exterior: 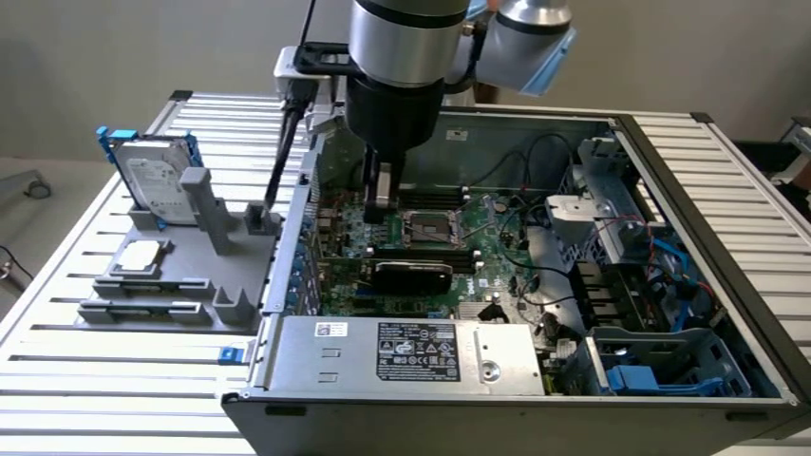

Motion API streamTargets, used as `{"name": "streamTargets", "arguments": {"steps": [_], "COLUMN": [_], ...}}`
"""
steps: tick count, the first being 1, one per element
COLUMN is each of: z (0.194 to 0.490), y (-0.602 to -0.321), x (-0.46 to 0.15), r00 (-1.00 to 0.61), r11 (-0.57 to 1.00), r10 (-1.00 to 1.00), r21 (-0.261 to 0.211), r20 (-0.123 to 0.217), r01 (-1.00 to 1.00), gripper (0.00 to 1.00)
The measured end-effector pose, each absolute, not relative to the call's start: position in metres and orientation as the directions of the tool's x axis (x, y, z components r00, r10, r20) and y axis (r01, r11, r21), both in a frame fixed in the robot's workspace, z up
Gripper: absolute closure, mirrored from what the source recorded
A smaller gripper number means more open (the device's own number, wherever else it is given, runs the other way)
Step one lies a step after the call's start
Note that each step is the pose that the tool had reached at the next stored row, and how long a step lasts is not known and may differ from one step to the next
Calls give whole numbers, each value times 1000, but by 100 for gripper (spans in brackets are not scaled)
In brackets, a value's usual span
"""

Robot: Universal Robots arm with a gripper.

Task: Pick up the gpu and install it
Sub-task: 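Insert the gpu into the slot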

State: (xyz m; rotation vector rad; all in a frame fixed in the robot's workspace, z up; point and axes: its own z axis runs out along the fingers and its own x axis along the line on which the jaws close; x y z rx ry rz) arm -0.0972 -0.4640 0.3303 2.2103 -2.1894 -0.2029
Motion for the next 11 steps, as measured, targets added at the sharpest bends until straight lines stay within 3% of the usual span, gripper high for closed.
{"name": "streamTargets", "arguments": {"steps": [11], "z": [332], "y": [-464], "x": [-87], "r00": [12], "r11": [-14], "r10": [-997], "r21": [30], "r20": [-75], "r01": [-999], "gripper": [89]}}
